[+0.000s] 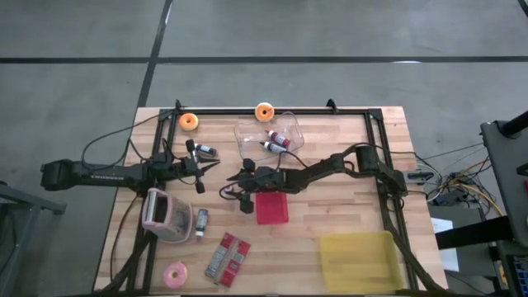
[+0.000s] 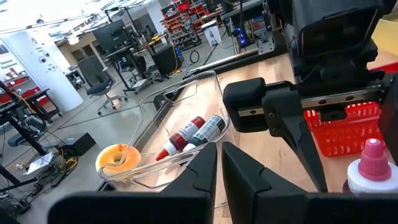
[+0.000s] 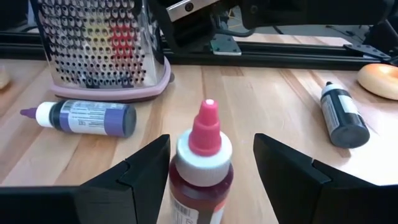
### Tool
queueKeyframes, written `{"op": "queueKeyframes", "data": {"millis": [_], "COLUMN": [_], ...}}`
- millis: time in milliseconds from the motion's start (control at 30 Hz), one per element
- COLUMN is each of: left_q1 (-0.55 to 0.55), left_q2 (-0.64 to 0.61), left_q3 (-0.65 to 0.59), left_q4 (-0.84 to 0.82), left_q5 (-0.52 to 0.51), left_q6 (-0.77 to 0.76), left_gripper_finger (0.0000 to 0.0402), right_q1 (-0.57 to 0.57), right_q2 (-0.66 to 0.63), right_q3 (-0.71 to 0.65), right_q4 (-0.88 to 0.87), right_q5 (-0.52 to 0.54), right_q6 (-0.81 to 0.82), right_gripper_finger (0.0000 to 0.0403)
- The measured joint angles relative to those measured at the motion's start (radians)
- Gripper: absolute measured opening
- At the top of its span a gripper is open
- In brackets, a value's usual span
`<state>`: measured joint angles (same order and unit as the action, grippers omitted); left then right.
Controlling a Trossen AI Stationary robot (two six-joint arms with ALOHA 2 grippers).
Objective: Pick & Place Food Item
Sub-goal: Put the pink food coloring bottle into the transparent bin
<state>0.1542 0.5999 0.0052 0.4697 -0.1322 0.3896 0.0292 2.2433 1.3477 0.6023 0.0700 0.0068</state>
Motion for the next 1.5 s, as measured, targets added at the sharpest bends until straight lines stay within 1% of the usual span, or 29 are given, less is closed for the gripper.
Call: {"op": "queueKeyframes", "data": {"millis": [200,533,733,1500], "left_q1": [0.000,0.000,0.000,0.000], "left_q2": [0.000,0.000,0.000,0.000], "left_q3": [0.000,0.000,0.000,0.000], "left_q4": [0.000,0.000,0.000,0.000], "left_q5": [0.000,0.000,0.000,0.000], "left_q6": [0.000,0.000,0.000,0.000], "left_gripper_finger": [0.0028,0.0028,0.0028,0.0028], "right_q1": [-0.002,-0.002,-0.002,-0.002], "right_q2": [0.000,0.000,0.000,0.000], "right_q3": [0.000,0.000,0.000,-0.001], "right_q4": [-0.001,-0.016,-0.016,-0.014], "right_q5": [0.000,0.000,0.001,0.001], "right_q6": [0.001,-0.006,-0.007,-0.009], "right_gripper_finger": [0.0211,0.0153,0.0127,0.0120]}}
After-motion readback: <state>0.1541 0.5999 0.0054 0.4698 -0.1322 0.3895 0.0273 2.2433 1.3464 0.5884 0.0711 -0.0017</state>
